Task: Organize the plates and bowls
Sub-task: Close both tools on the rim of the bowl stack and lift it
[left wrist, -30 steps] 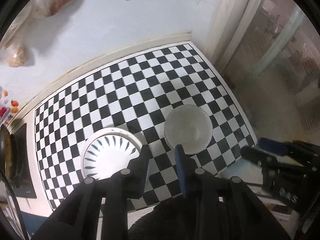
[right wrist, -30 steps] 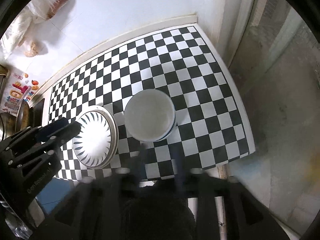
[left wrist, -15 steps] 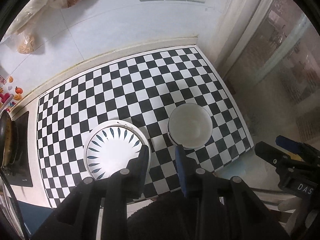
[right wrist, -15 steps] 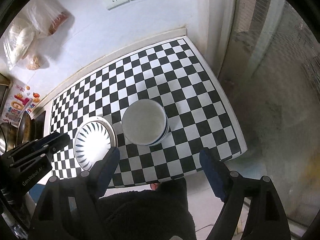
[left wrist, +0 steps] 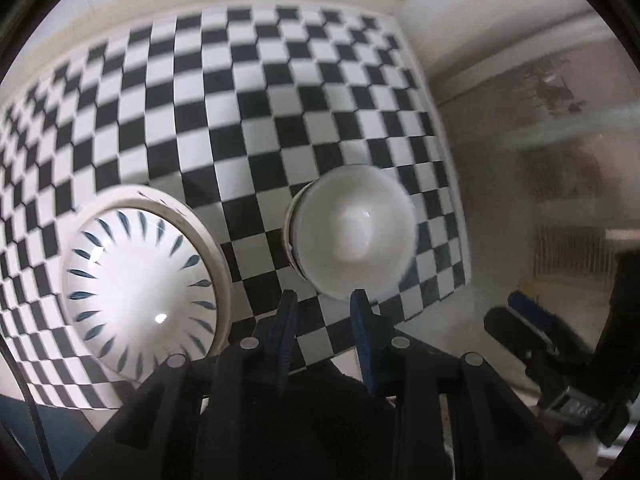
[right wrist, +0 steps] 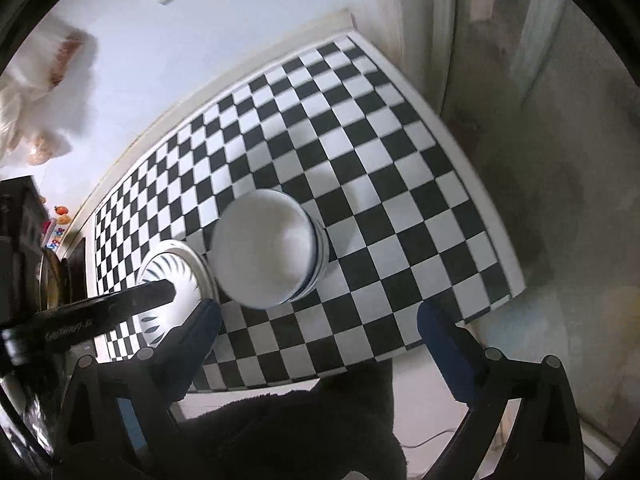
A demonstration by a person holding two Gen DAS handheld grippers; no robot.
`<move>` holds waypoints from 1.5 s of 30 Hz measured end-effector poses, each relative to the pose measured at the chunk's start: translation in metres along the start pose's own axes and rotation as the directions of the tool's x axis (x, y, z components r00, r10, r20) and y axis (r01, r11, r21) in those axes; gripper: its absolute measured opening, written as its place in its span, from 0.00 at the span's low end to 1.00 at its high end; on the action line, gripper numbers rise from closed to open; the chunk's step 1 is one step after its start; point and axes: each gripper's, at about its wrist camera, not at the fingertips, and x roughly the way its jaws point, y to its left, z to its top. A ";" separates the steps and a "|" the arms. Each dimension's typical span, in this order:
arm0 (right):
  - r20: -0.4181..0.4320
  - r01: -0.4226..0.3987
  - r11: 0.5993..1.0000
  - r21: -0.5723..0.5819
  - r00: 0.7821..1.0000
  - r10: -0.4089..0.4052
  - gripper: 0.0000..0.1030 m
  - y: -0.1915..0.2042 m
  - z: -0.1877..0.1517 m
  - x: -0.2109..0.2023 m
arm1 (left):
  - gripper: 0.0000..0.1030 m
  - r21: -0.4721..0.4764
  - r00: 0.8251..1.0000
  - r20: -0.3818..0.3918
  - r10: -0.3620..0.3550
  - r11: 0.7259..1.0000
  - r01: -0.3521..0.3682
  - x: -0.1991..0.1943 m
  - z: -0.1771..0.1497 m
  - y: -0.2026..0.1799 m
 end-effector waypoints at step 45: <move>-0.354 -0.240 0.947 0.214 0.884 0.304 0.61 -0.005 0.050 0.224 | 0.34 -0.094 0.972 -0.210 -0.103 0.992 0.084 0.122 0.073 0.024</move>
